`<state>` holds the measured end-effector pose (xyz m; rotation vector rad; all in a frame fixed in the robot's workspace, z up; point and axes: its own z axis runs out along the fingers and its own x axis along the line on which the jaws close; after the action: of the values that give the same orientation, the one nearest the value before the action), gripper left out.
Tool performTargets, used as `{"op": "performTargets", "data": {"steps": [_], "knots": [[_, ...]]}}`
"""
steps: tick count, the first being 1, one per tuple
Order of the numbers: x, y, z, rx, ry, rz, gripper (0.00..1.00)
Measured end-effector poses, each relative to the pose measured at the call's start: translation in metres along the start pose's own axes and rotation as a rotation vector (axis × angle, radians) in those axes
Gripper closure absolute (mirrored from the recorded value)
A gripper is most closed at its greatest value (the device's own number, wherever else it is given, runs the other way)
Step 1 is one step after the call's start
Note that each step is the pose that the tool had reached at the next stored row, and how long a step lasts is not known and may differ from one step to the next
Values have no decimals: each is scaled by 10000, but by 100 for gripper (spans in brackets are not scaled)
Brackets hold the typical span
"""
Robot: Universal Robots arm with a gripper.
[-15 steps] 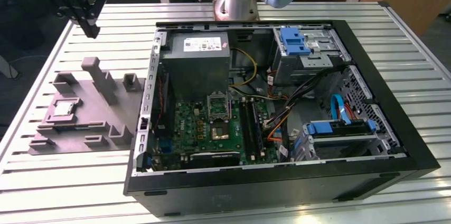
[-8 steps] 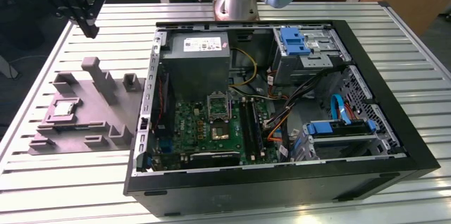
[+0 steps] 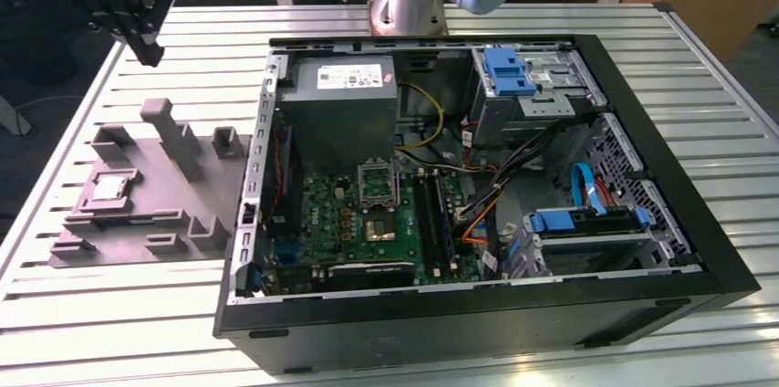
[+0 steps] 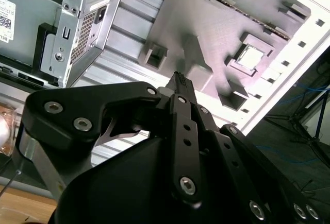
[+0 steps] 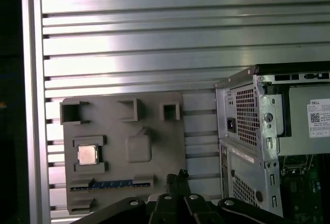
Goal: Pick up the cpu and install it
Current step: 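Reach for the cpu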
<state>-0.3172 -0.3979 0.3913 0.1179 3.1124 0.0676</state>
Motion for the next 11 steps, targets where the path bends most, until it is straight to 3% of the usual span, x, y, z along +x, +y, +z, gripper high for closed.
{"op": "performTargets", "data": {"steps": [11], "knots": [[29, -2, -1, 1, 1, 1, 89]]}}
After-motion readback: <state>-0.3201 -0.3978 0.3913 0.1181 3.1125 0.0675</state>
